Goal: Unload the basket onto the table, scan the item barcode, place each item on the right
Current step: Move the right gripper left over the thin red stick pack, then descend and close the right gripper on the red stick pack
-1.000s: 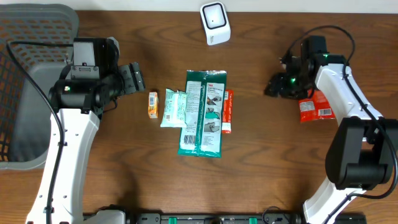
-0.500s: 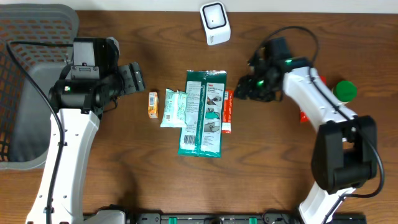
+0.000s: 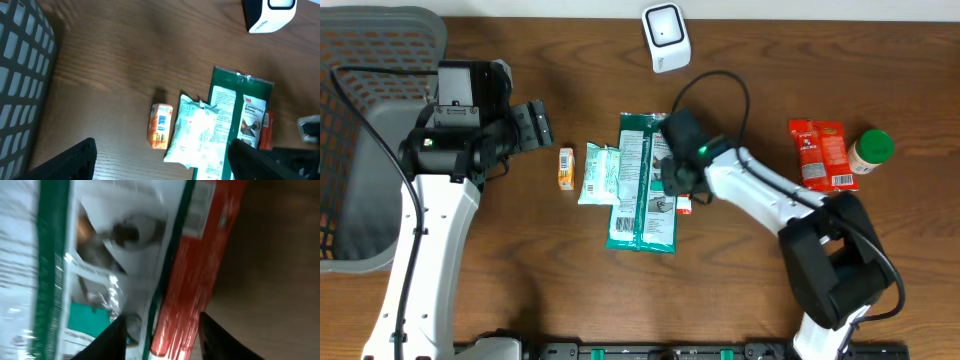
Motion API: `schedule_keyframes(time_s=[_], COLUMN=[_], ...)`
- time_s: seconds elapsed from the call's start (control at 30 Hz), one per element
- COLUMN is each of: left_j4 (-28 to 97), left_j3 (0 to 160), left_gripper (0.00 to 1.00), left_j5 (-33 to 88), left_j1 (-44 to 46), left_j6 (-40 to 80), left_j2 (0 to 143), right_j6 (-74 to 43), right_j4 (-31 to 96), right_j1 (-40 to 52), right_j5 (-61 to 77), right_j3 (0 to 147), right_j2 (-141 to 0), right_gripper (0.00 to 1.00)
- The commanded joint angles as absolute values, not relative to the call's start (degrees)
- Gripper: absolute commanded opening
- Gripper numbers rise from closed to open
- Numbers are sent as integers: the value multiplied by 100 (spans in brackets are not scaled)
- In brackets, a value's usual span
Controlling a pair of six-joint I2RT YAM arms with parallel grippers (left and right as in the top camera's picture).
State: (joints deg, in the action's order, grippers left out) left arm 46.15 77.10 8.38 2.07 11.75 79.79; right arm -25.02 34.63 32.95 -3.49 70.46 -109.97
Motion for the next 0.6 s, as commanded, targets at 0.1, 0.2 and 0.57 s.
schedule_keyframes(time_s=[0.1,0.2,0.57], left_j4=[4628,4628,4628], left_j3=[7721,7721,7721], left_gripper=[84,84,84], left_j5=[762,762,762], left_j1=[189,189,189], left_j6=[1096,1096,1096], left_j2=[7994,7994,7994], right_j6=[-2720,-2716,-1616], right_j4=[3448,3448,3754], right_j1=[3369,3297,2803], right_j5=[-1162,-1186,-1190], right_j3=[6777,6772,6842], right_j2=[-10899,-10899,-10844], right_gripper=[38,38,35])
